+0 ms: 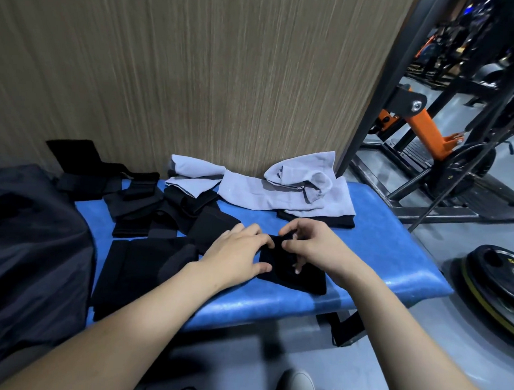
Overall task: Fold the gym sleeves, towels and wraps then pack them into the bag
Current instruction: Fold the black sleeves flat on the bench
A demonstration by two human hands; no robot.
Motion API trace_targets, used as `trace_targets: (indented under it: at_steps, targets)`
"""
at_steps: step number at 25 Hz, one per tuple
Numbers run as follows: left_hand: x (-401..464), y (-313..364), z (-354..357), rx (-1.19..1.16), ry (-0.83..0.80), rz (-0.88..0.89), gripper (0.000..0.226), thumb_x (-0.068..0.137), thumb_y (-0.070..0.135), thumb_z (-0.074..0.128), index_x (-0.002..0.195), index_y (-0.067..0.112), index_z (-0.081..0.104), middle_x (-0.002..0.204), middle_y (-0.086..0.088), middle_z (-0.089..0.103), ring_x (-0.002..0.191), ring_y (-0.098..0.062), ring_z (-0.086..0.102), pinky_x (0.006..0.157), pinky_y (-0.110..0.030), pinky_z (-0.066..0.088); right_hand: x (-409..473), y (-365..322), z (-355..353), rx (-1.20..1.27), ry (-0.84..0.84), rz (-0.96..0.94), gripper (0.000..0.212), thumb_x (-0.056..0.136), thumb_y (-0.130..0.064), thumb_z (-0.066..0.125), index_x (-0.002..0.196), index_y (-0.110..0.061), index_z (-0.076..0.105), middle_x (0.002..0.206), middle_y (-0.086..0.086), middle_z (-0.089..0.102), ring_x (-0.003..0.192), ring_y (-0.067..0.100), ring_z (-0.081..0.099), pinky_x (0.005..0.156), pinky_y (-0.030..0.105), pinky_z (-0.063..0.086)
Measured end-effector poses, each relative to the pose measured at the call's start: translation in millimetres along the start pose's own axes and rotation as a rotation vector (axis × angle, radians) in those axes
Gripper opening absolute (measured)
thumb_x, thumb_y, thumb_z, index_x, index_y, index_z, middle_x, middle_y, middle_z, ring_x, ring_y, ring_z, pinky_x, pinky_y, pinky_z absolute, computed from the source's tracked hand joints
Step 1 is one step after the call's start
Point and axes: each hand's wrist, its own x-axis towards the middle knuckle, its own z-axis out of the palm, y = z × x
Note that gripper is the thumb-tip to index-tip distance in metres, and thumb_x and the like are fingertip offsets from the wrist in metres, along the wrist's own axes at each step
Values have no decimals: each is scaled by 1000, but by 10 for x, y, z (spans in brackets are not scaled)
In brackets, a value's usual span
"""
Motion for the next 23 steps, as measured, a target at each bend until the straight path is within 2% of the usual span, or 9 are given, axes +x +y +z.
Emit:
trace_targets:
  at_steps: [4, 10, 12, 15, 17, 19, 21, 23]
  targets:
    - [5, -27, -17, -62, 15, -23, 55, 85, 51, 68, 132, 31, 45, 117, 13, 52, 108, -15, 42, 97, -34, 40, 67, -6, 130, -55, -40, 17, 16, 88, 2, 64, 103, -4, 62, 67, 6, 46, 45, 17, 54, 47, 35, 51]
    - [-6, -29, -50, -108, -13, -34, 70, 85, 44, 69, 144, 32, 32, 122, 12, 53, 110, -18, 43, 98, -36, 40, 59, -33, 178, -46, -97, 18, 26, 88, 1, 66, 110, -8, 57, 71, 9, 58, 55, 24, 60, 49, 33, 51]
    - [-7, -31, -72, -114, -15, -31, 68, 89, 31, 63, 148, 36, 29, 123, 9, 53, 110, -19, 44, 98, -36, 40, 27, -41, 132, 19, -106, 17, 27, 89, 2, 64, 112, -7, 53, 77, 15, 64, 60, 27, 63, 50, 33, 50]
    - [-12, -26, -96, -115, -20, -39, 55, 93, 12, 41, 140, 40, 44, 124, 7, 53, 113, -20, 43, 101, -35, 38, -35, -18, -6, 55, -51, -15, 20, 91, 5, 61, 107, -5, 55, 86, 19, 68, 64, 27, 65, 50, 33, 49]
    - [-16, -2, -93, -134, -7, -57, 46, 98, 17, 37, 135, 40, 51, 123, 8, 54, 115, -18, 43, 103, -33, 36, -78, 42, -142, -82, 33, -58, 19, 88, 1, 66, 102, -11, 61, 83, 10, 63, 65, 21, 62, 53, 32, 47]
    - [-14, 16, -78, -125, 16, -59, 33, 102, 35, 41, 132, 41, 52, 119, 8, 53, 114, -16, 44, 102, -32, 36, -117, 135, -295, -350, 103, -88, 23, 83, -9, 76, 98, -22, 65, 86, 4, 58, 67, 15, 55, 63, 21, 46]
    - [-11, 27, -63, -102, 3, -60, 33, 99, 45, 48, 132, 41, 51, 114, 9, 51, 112, -16, 44, 99, -31, 37, -167, 236, -411, -516, 71, -68, 29, 78, -18, 82, 98, -31, 65, 91, 3, 53, 68, 12, 52, 66, 12, 41]
    - [-4, 42, -65, -92, -16, -58, 37, 96, 46, 54, 132, 40, 50, 109, 10, 47, 109, -16, 43, 98, -30, 37, -206, 330, -449, -582, 2, -30, 35, 76, -23, 85, 100, -35, 63, 93, 4, 49, 67, 8, 48, 66, 9, 37]
